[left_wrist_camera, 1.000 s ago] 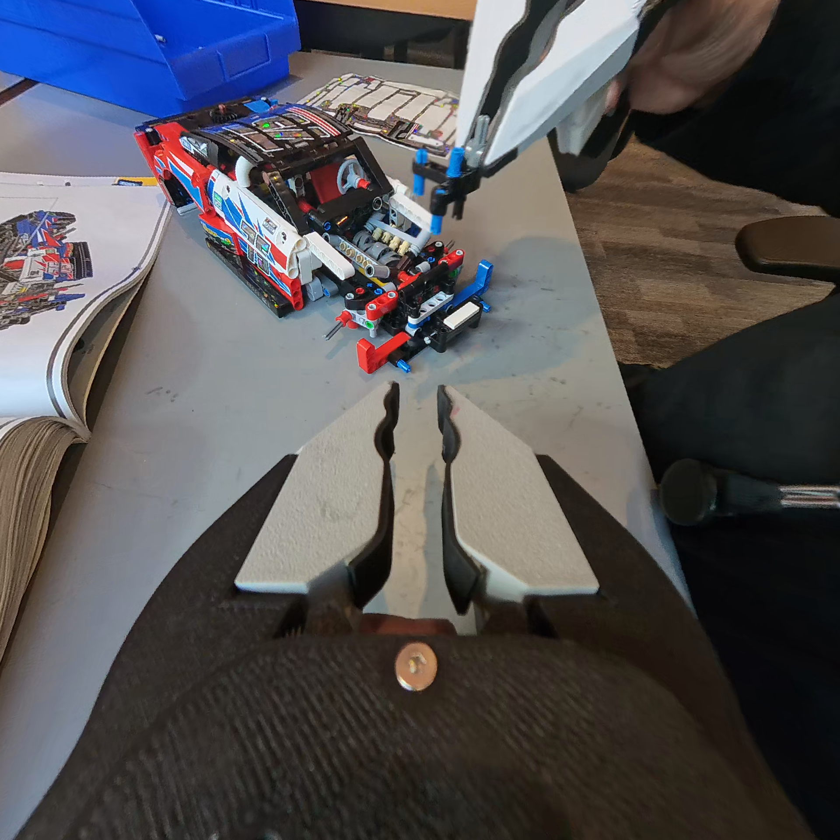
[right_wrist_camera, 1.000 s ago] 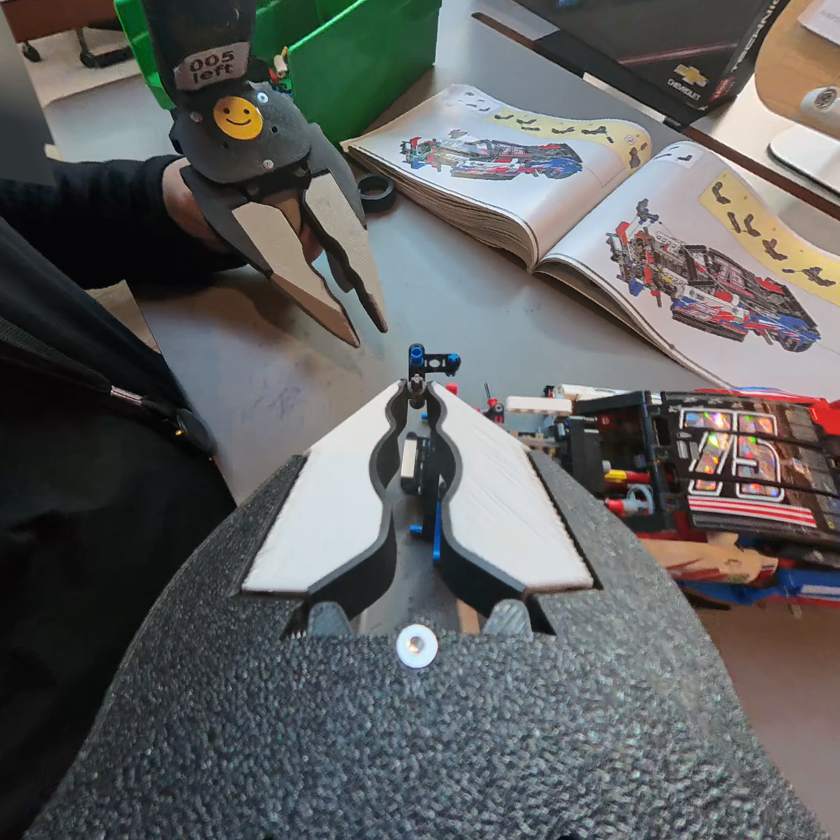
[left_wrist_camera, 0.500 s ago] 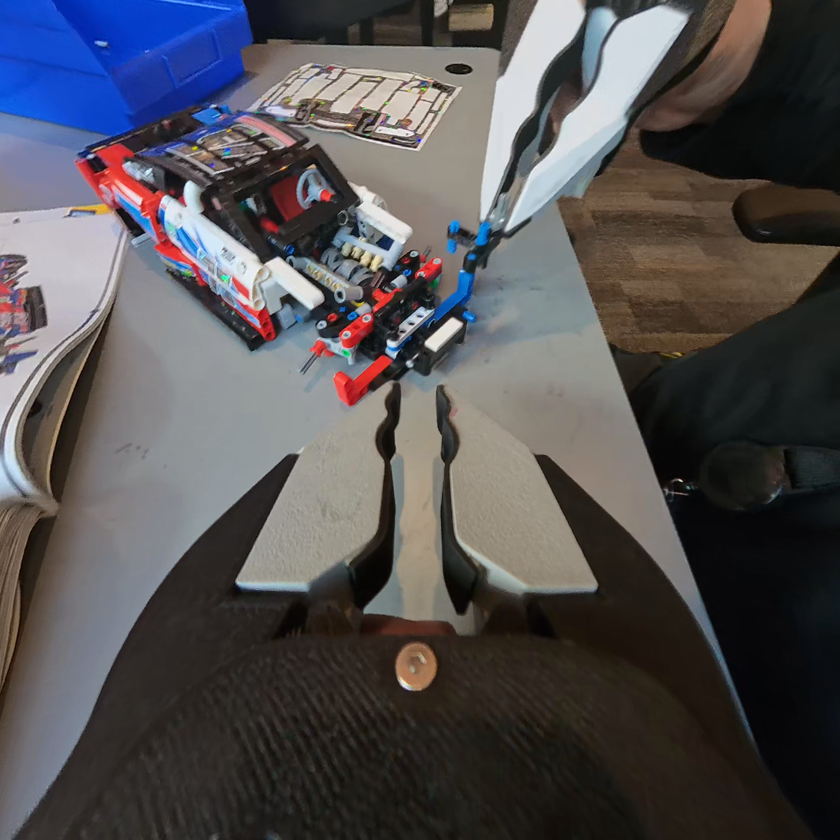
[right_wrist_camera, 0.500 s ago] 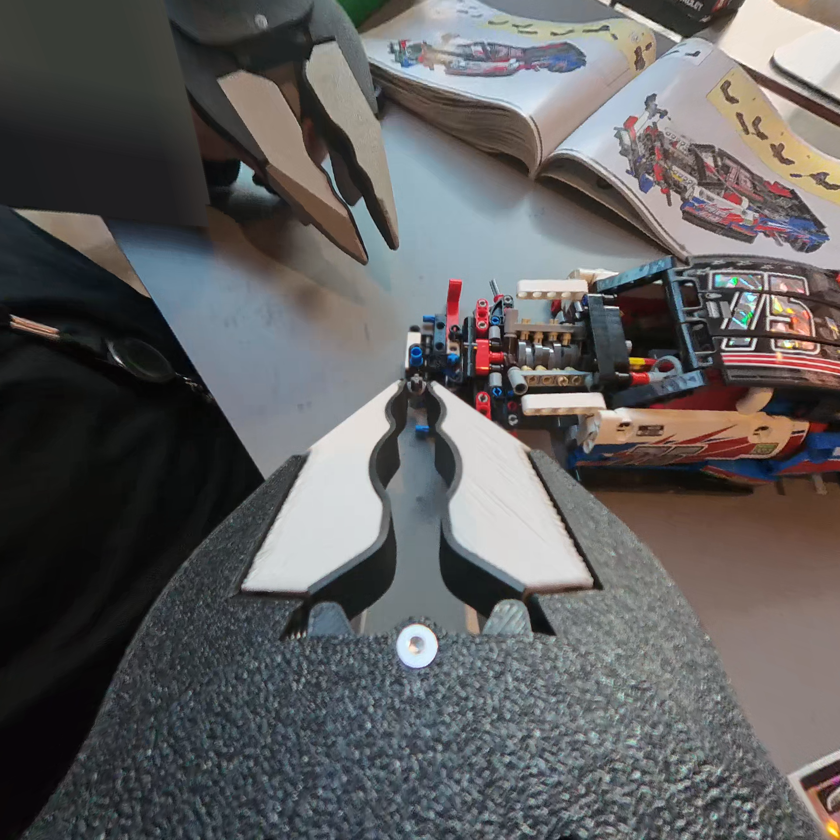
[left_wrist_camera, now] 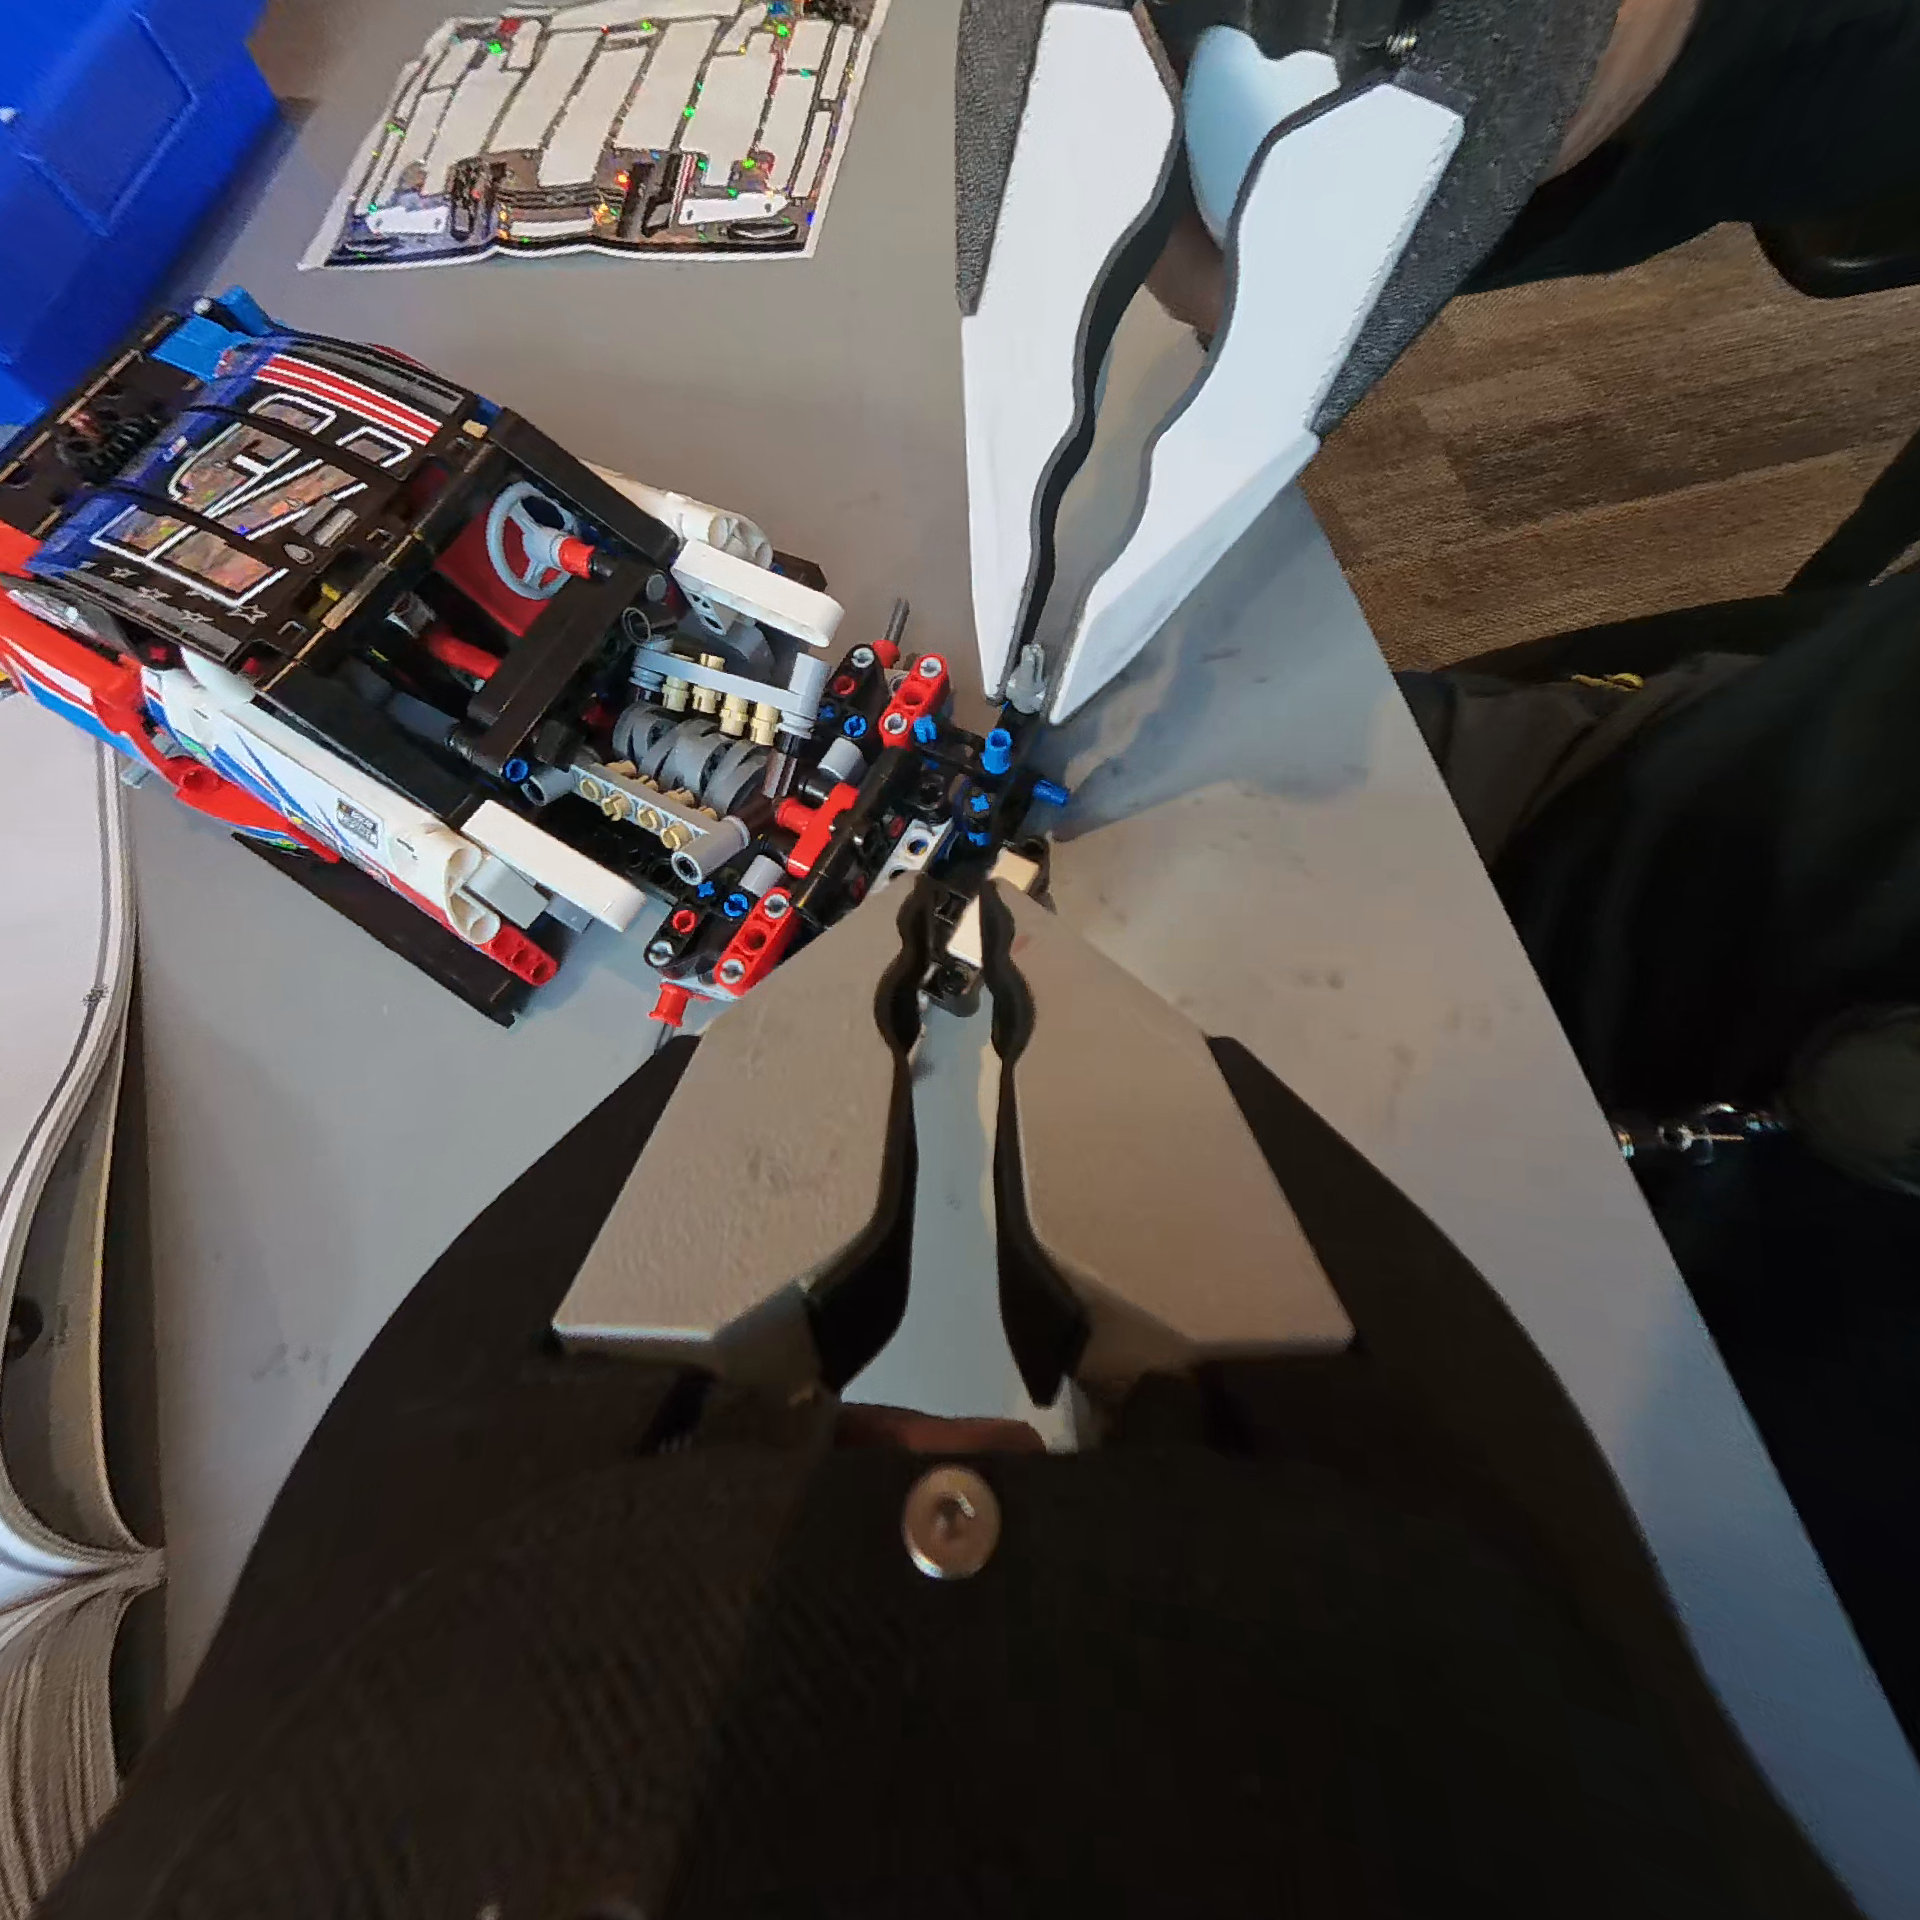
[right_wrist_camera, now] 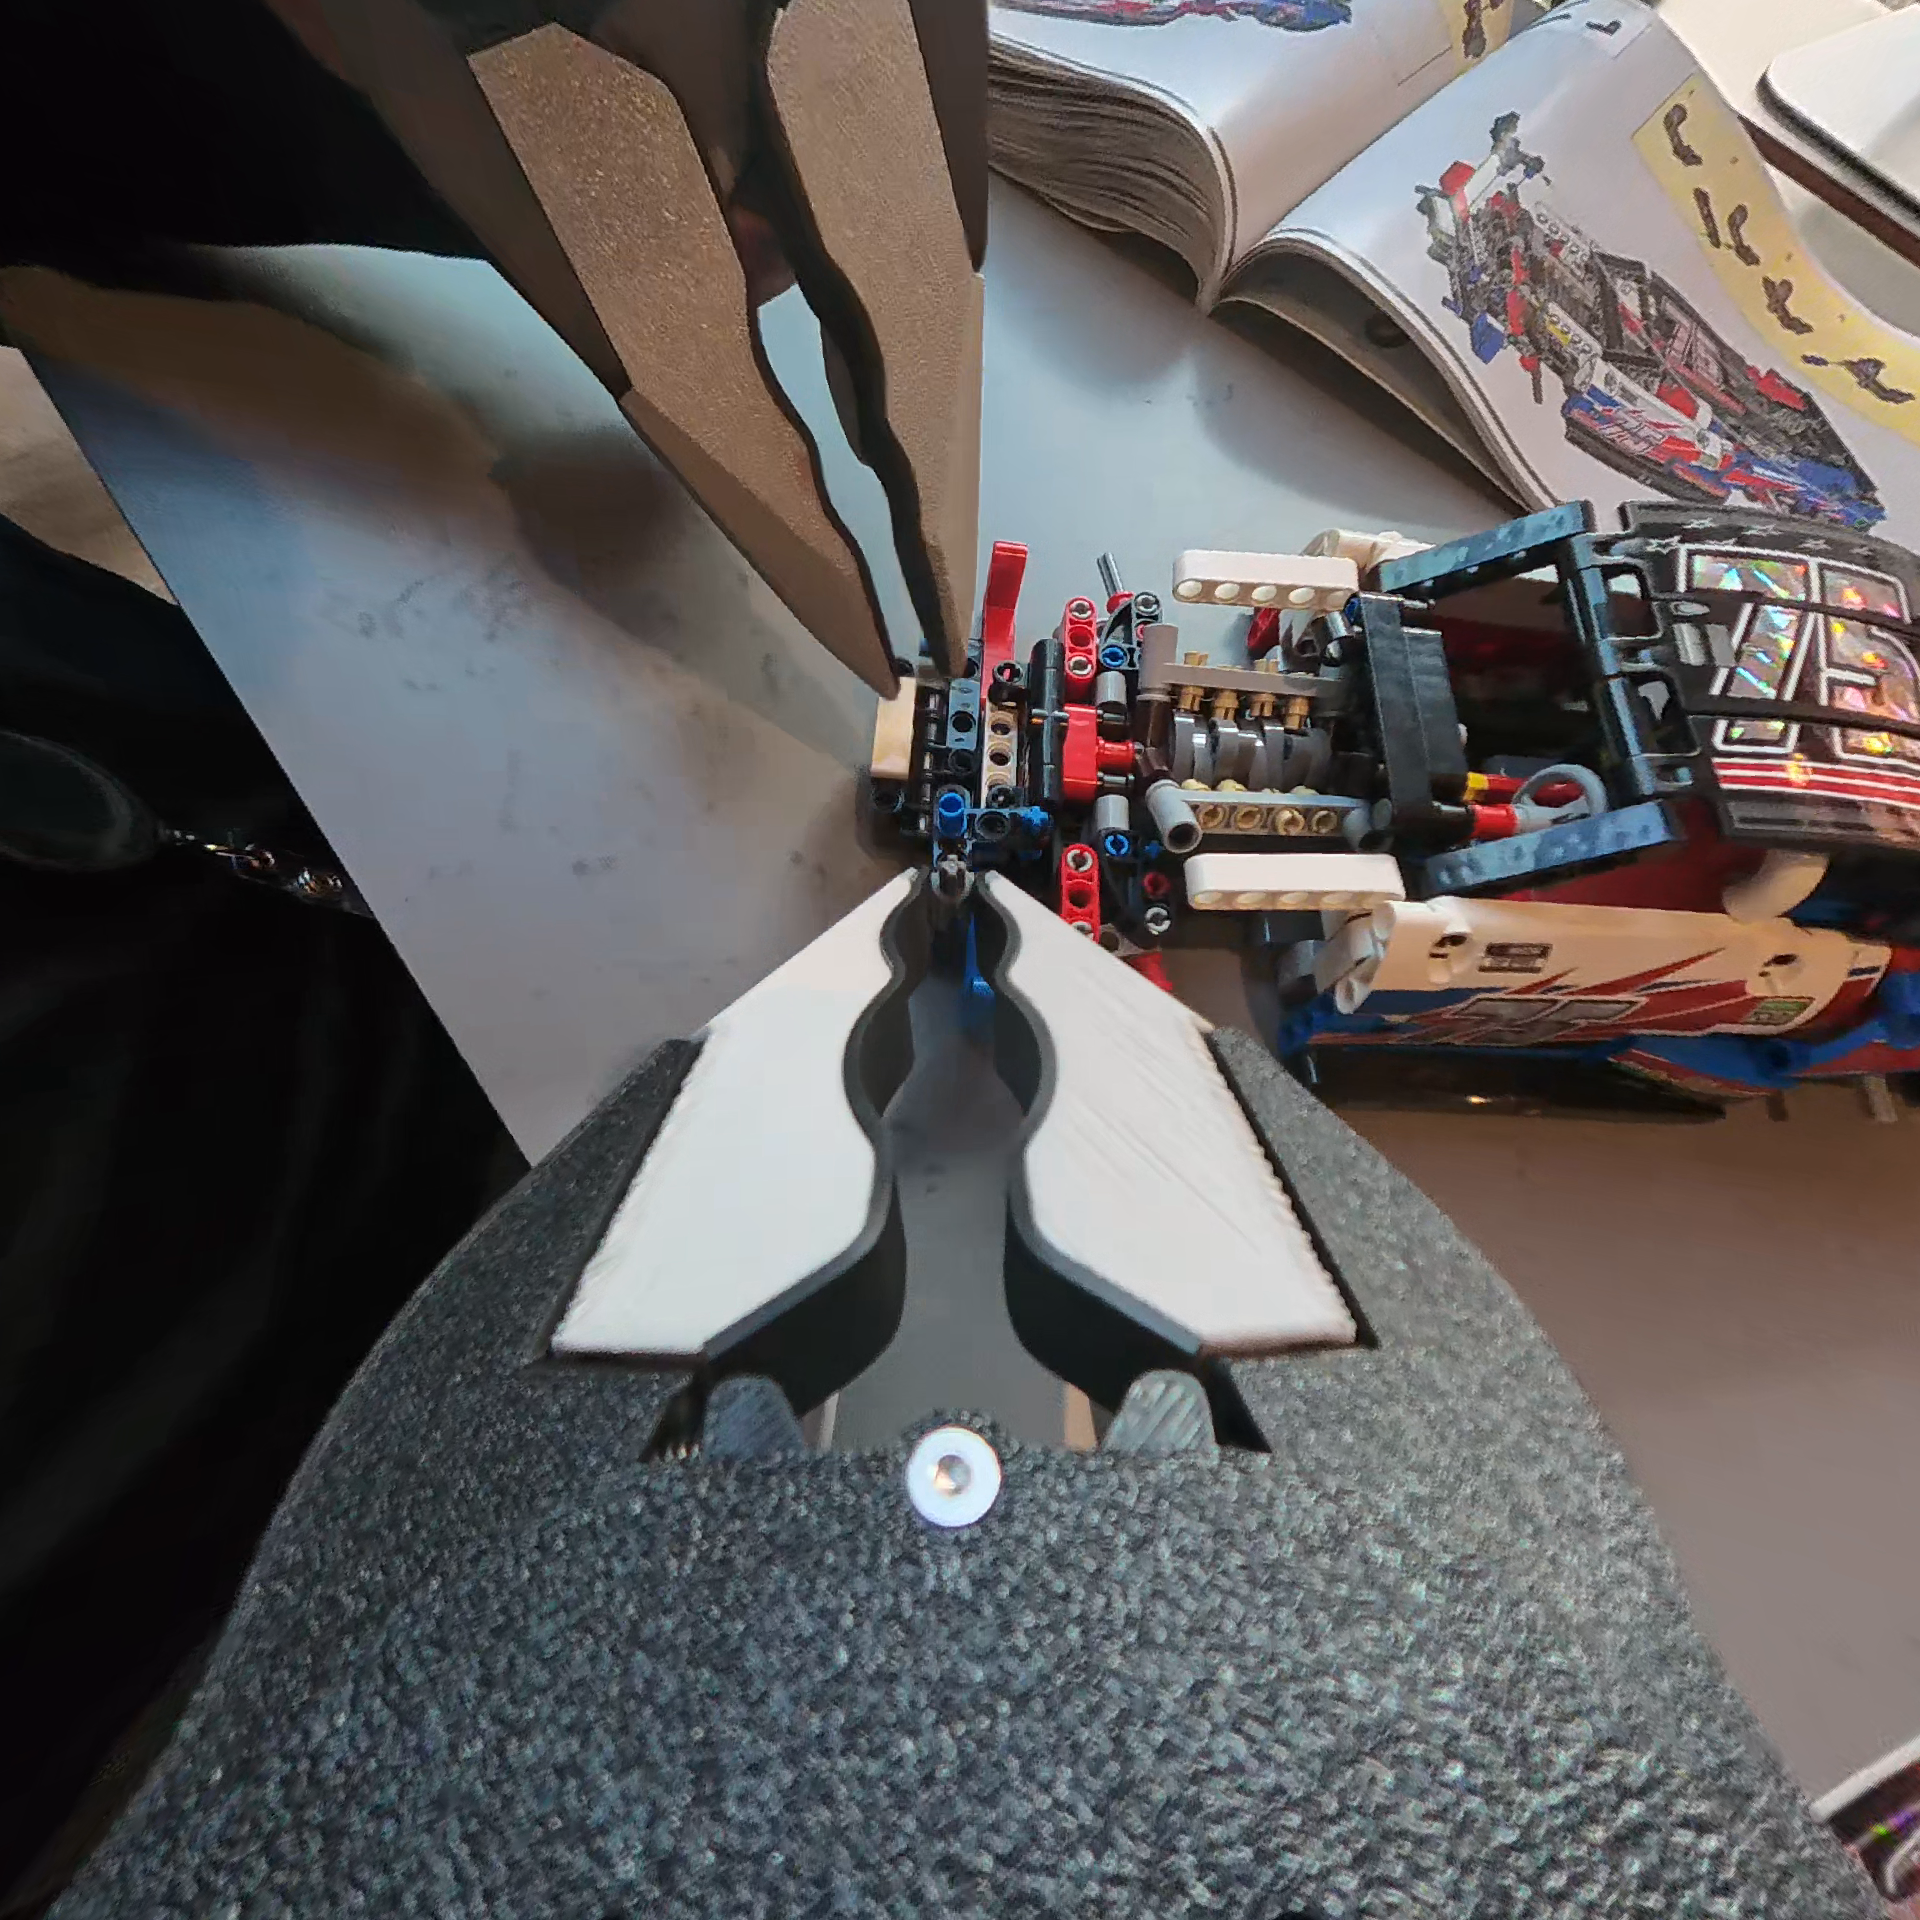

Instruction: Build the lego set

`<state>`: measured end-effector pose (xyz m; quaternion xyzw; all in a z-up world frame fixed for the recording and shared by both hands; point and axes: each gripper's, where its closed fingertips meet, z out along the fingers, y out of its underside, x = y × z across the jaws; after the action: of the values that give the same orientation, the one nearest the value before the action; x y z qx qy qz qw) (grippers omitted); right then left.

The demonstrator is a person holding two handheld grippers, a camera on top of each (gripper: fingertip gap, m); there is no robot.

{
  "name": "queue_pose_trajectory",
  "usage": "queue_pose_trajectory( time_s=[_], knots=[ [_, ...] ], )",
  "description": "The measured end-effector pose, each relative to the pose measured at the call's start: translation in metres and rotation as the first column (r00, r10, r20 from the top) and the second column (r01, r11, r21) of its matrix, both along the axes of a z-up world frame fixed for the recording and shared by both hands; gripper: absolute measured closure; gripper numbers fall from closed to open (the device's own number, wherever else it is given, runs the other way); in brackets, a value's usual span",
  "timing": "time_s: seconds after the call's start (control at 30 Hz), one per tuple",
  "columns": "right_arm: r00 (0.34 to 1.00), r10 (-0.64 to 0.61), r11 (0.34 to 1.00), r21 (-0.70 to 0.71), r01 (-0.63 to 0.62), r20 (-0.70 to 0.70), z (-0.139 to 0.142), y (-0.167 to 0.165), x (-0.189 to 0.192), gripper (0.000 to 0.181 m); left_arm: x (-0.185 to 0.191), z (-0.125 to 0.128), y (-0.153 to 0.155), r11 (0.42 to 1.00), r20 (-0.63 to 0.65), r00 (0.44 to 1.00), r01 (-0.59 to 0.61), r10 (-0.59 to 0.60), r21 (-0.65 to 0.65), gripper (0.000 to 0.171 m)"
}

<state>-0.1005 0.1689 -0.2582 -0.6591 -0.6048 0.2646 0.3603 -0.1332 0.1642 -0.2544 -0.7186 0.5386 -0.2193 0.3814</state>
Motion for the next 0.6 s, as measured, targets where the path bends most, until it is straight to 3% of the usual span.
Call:
queue_pose_trajectory(
  time_s=[0.43,0.6],
  knots=[
    [1.000,-0.005,1.000,-0.021,0.006,0.026,-0.008,0.003,-0.001,0.174,0.010,-0.004,0.007,0.996,-0.035,0.996,0.088,-0.088,0.000,0.171],
    [0.997,-0.007,1.000,-0.020,0.009,0.080,-0.008,0.003,-0.001,0.174,0.016,-0.013,0.007,0.990,-0.126,0.983,0.138,-0.137,-0.004,0.171]
  ],
)
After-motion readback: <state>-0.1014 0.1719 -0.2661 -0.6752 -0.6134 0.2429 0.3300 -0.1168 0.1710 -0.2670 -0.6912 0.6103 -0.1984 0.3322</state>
